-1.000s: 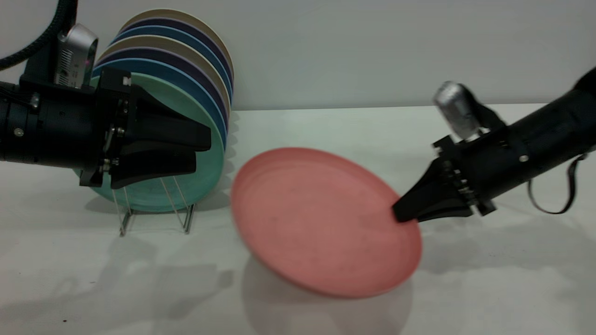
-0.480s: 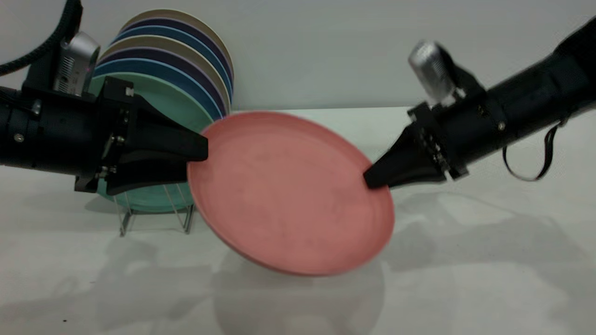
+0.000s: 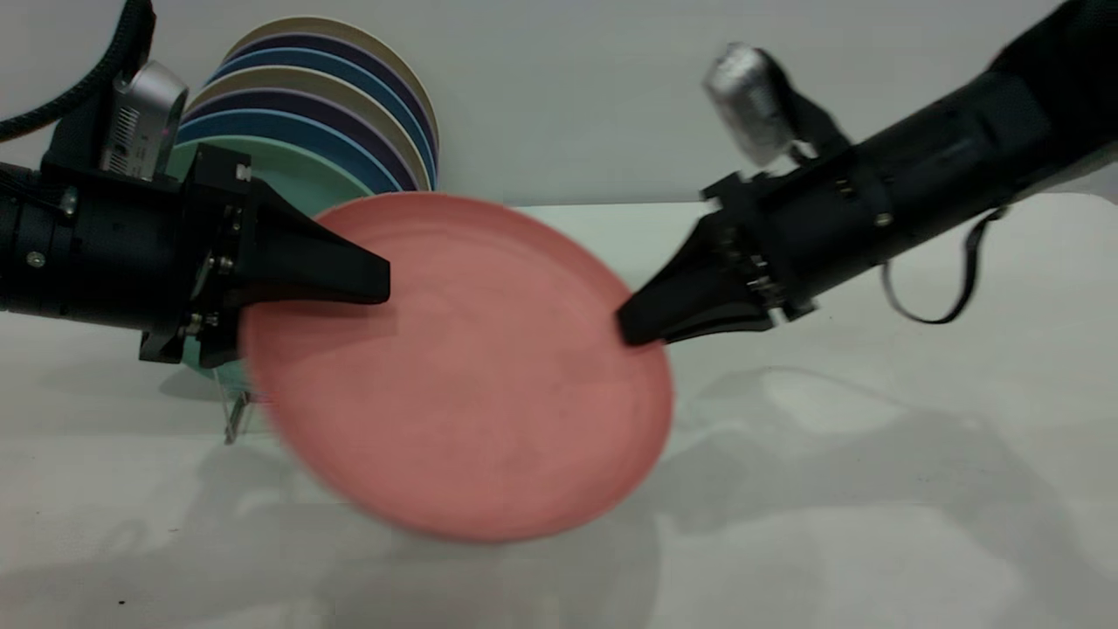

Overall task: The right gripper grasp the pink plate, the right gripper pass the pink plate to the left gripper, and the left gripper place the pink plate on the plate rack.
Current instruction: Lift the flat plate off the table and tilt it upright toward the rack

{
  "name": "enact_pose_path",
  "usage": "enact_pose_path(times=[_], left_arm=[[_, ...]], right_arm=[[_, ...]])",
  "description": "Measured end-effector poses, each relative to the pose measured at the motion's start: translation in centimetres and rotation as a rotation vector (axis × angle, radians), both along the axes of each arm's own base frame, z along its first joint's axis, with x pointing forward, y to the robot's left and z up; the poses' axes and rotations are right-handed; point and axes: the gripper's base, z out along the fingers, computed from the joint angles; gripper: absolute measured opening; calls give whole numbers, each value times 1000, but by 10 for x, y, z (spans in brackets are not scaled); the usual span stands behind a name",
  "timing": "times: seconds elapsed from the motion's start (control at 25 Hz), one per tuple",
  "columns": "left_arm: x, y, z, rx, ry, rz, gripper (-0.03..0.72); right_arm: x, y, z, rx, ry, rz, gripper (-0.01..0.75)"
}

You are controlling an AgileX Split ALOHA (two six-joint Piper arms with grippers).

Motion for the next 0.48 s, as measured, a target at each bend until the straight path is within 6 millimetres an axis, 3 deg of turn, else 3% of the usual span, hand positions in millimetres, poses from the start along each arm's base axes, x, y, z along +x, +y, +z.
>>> enact_pose_path(times=[0.08,0.28,0.48], left_arm=[[0,0,0,1,1,-2,367],[0,3,-3,29,28,24,142],[0,3,-5,37,34,22,125]], right_arm=[[-3,8,0,4,-15,18,19],[0,9,2,28,-33,-9,35],[2,5,4,52,-18,-24,129]])
